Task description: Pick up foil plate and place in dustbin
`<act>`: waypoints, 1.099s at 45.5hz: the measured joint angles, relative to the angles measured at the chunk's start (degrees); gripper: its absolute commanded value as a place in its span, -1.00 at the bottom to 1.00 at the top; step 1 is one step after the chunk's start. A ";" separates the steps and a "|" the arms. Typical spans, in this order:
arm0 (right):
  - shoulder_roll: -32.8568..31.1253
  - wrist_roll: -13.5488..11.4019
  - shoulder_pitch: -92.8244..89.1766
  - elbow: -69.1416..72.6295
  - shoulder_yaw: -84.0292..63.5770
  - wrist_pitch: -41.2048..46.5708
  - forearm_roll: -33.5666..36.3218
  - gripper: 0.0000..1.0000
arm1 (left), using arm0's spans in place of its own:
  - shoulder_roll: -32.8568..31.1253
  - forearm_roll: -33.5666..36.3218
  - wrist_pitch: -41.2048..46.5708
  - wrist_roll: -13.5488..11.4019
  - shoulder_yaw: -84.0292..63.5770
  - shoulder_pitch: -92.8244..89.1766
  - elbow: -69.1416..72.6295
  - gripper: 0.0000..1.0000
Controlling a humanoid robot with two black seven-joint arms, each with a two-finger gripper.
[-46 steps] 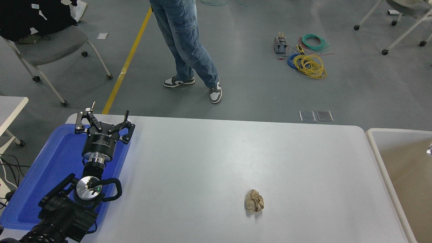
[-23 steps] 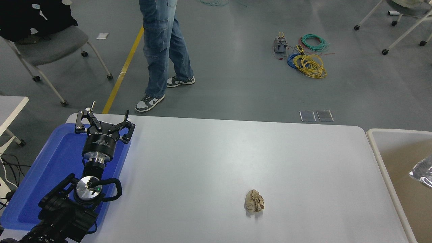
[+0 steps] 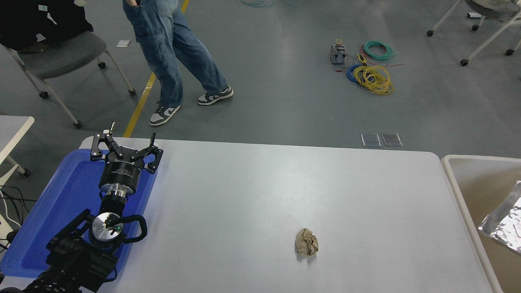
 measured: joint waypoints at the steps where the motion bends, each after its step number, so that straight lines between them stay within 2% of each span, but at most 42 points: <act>1: -0.09 0.00 0.14 0.04 0.00 0.00 -0.02 1.00 | 0.00 0.00 0.00 0.00 0.00 0.00 0.00 1.00; 19: -2.67 0.07 14.09 3.20 -4.00 0.61 -0.81 1.00 | 0.00 0.00 0.00 0.00 0.00 0.00 0.01 1.00; 27: -0.29 0.08 24.21 8.08 -9.75 0.74 -0.96 1.00 | 0.00 0.01 0.00 0.00 0.00 -0.01 -0.02 1.00; 39: 5.52 0.08 41.72 23.03 -19.11 1.75 -1.05 1.00 | -0.01 0.00 0.00 0.00 0.00 -0.01 -0.01 1.00; 50: 8.75 -0.04 58.62 41.59 -24.90 10.55 -1.20 1.00 | 0.01 0.00 0.00 0.00 0.00 -0.01 0.00 1.00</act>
